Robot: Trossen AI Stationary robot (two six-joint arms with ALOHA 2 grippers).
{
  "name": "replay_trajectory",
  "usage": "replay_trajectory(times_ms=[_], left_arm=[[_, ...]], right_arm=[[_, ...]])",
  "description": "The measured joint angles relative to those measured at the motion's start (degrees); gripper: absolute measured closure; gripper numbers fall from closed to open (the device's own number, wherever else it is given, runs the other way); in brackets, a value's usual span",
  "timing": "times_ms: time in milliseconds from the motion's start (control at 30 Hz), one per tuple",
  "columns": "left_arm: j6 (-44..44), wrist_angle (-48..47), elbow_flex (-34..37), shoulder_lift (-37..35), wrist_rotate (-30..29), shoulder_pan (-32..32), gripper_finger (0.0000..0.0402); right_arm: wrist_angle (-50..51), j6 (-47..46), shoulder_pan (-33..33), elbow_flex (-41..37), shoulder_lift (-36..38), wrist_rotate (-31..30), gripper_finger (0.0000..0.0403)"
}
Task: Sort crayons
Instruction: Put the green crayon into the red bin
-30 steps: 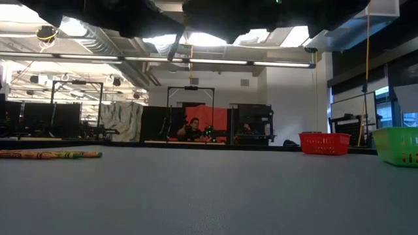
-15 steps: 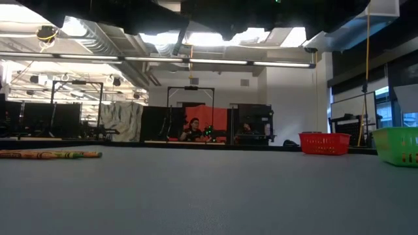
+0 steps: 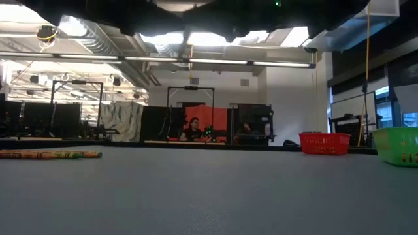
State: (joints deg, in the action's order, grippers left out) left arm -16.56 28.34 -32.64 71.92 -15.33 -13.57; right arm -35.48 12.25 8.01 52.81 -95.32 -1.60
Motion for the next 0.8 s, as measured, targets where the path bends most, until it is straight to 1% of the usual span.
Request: replay_trajectory(times_ms=[67, 167, 300, 433, 633, 700, 800], left_arm=[[0.3, -2.73, -0.09, -2.21, -1.91, -1.0, 0.0282], [0.39, -8.11, -0.11, -5.02, -5.67, -2.37, 0.0278], [0.81, -12.92, -0.11, -7.45, -8.31, -3.49, 0.0277], [1.07, -13.37, -0.09, -7.48, -8.33, -3.65, 0.0277], [1.09, -13.34, -0.09, -7.48, -8.27, -3.65, 0.0277], [1.05, -13.36, -0.1, -7.48, -8.2, -3.62, 0.0277], [1.07, -13.36, -0.09, -7.48, -8.18, -3.61, 0.0277]], right_arm=[[6.72, -0.53, 0.67, 0.91, 1.72, -1.38, 0.0383], [19.52, -1.66, 1.71, 3.86, 4.41, -4.72, 0.0373], [38.54, -4.7, 3.66, 9.01, 7.22, -9.34, 0.0383], [55.24, -10.63, 5.78, 14.21, 9.0, -11.64, 0.0387], [77.21, -23.31, 9.92, 21.03, 9.67, -12.69, 0.0376], [83.31, -28.16, 11.81, 22.38, 9.67, -15.45, 0.0381], [89.67, -33.78, 14.41, 23.53, 9.67, -19.05, 0.0387]])
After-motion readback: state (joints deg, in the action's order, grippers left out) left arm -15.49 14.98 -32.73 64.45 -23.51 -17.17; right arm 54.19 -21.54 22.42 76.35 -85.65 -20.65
